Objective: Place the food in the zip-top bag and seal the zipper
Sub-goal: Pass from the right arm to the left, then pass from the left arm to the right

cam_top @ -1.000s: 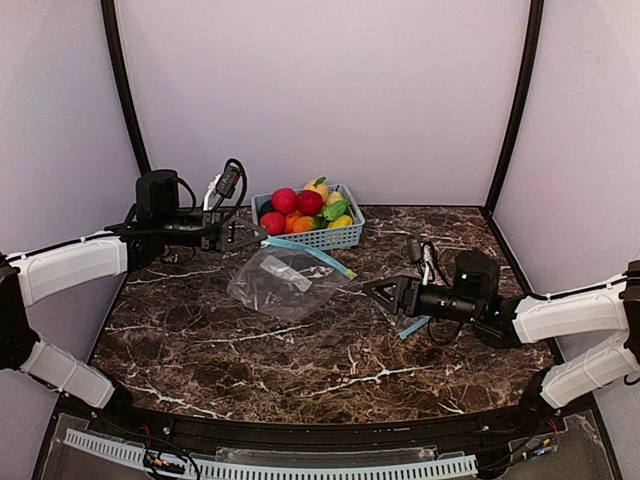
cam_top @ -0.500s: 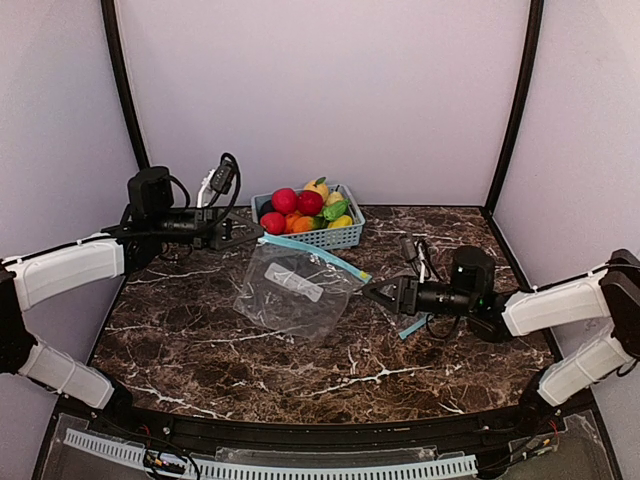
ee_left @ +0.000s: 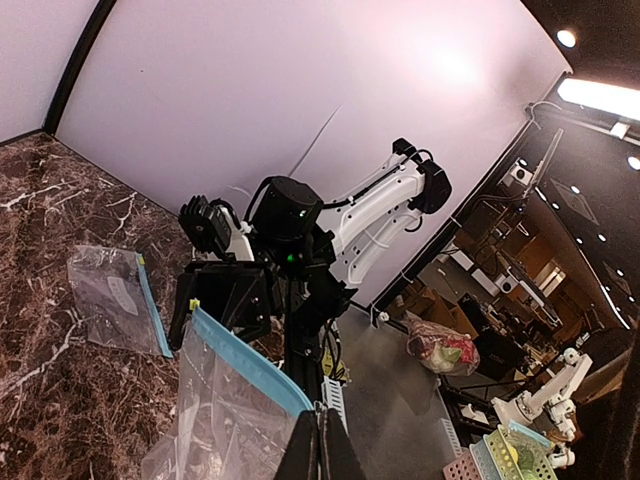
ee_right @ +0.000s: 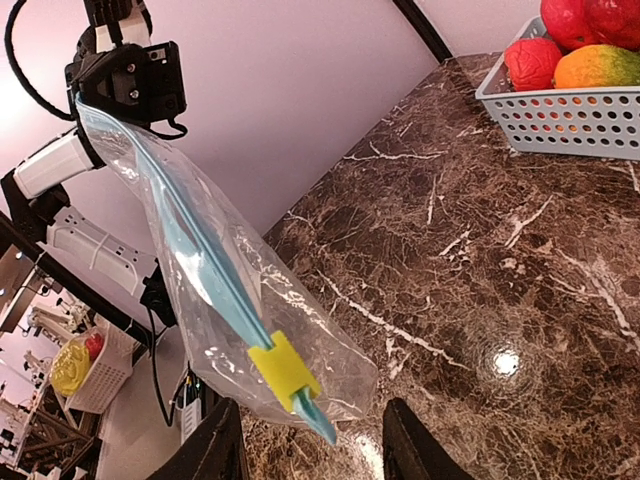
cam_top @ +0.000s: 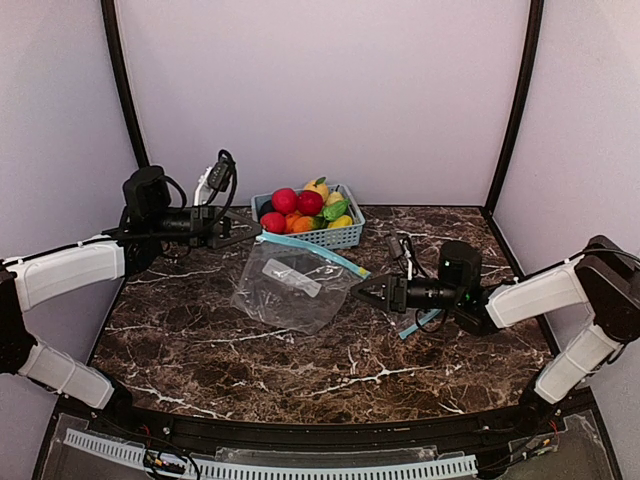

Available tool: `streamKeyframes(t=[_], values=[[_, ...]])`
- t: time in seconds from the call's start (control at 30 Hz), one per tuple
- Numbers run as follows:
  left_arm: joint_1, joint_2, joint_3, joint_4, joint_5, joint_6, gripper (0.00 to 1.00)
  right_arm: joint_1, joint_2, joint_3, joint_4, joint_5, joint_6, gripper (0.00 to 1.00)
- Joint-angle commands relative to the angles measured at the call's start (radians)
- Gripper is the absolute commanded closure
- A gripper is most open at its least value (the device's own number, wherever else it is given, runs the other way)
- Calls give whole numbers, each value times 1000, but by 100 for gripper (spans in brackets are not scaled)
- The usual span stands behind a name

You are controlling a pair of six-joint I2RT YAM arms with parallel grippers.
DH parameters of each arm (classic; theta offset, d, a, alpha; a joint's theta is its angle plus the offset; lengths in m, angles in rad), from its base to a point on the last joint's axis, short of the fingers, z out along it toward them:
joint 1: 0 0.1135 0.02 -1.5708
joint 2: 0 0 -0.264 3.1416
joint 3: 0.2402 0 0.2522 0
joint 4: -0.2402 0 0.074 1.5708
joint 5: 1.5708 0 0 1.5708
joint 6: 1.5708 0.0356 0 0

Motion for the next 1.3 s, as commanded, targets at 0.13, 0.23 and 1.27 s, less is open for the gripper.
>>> streamKeyframes(t=[0.13,0.23,1.27], values=[[2,-27,-22,78,32,-43,99,-5,13,37,74,-52,-2,48],[2,-27,-23,82,32,-46,99,-4,20,49,74,-55,-3,42],[-2,-131,114,-649,-626,525,14,12,-307,86,-488,103,-203,100]])
